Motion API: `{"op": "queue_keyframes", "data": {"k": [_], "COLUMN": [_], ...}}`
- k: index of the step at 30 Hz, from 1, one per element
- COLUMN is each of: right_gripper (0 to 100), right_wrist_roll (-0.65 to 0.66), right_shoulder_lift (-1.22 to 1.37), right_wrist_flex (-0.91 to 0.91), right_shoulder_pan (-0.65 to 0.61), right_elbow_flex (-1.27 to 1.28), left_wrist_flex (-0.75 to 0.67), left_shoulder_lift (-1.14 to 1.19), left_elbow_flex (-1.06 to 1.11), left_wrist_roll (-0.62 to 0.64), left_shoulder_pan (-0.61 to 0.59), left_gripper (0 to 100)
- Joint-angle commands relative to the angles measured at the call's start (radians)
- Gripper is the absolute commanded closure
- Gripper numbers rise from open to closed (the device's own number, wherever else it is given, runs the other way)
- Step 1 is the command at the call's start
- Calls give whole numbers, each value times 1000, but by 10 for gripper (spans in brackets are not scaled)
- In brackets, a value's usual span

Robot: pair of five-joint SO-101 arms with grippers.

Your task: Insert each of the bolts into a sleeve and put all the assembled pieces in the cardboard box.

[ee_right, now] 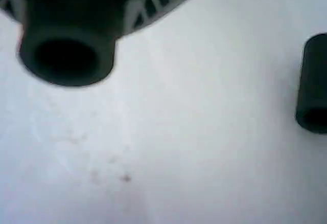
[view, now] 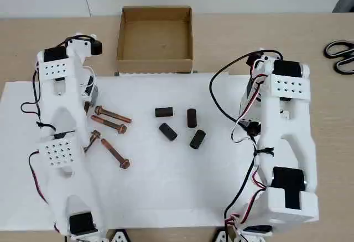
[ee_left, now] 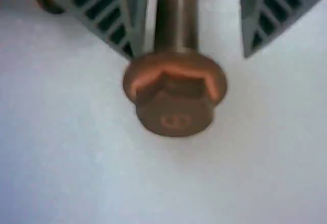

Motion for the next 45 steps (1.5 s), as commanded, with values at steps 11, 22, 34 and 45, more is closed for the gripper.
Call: {"op": "queue_keyframes", "data": {"k": [11, 22, 34, 45], "right_gripper": [995, 995, 995, 995], "right_wrist_roll": [9, 8, 9, 3], "right_shoulder_lift": [-58, -159, -601, -891], "right_wrist_flex": [4, 10, -7, -21], "right_shoulder_pan": [1, -47, -168, -343], "right_elbow_flex": [-6, -15, -8, 204], "left_wrist_flex": [-14, 60, 60, 57], "left_shoulder_lift": [100, 89, -422, -961], "left_elbow_flex": [-53, -154, -8, 360], "left_wrist_roll": [5, 8, 8, 81], "left_shoulder_pan": [28, 35, 124, 216], "left_gripper": [985, 995, 995, 995]}}
